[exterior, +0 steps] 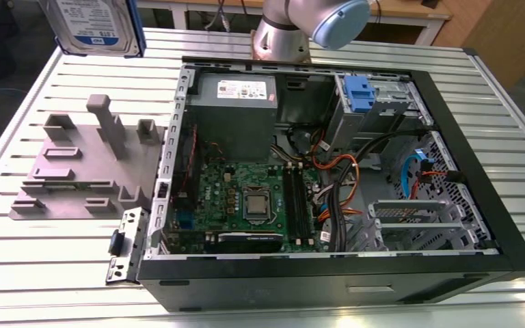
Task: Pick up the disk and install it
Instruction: 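Pick up the disk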
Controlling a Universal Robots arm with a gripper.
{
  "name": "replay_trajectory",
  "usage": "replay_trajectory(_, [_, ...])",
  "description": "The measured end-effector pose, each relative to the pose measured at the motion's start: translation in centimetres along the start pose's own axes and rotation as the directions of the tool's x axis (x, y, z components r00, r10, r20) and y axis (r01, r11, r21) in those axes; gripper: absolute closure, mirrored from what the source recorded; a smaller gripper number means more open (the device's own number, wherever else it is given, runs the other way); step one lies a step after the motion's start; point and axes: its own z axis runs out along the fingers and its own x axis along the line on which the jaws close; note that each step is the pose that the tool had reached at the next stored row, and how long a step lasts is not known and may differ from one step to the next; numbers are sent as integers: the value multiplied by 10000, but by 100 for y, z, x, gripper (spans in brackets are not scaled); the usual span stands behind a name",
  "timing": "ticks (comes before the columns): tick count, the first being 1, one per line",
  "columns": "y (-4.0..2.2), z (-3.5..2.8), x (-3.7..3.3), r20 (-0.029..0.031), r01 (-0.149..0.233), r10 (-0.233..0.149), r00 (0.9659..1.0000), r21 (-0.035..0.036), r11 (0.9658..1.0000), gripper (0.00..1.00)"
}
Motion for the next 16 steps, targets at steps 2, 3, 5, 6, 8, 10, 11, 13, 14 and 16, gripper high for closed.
replay_trajectory(2, [-13,0,0,0,-1,1,10000,0,10000,64])
replay_trajectory(3, [-20,0,0,0,0,0,10000,0,10000,64])
replay_trajectory(5, [-31,0,0,0,0,0,10000,1,10000,64])
replay_trajectory(6, [-37,0,0,0,0,0,10000,1,10000,64])
replay_trajectory(8, [-50,-1,0,0,0,0,10000,0,10000,64])
replay_trajectory(10, [-64,0,0,0,0,0,10000,0,10000,64])
replay_trajectory(11, [-70,0,0,0,-1,1,10000,0,10000,64])
replay_trajectory(13, [-83,0,0,0,0,0,10000,0,10000,64])
replay_trajectory(14, [-90,-1,0,0,0,0,10000,0,10000,64])
replay_trajectory(16, [-103,0,0,0,-1,1,10000,0,10000,64])
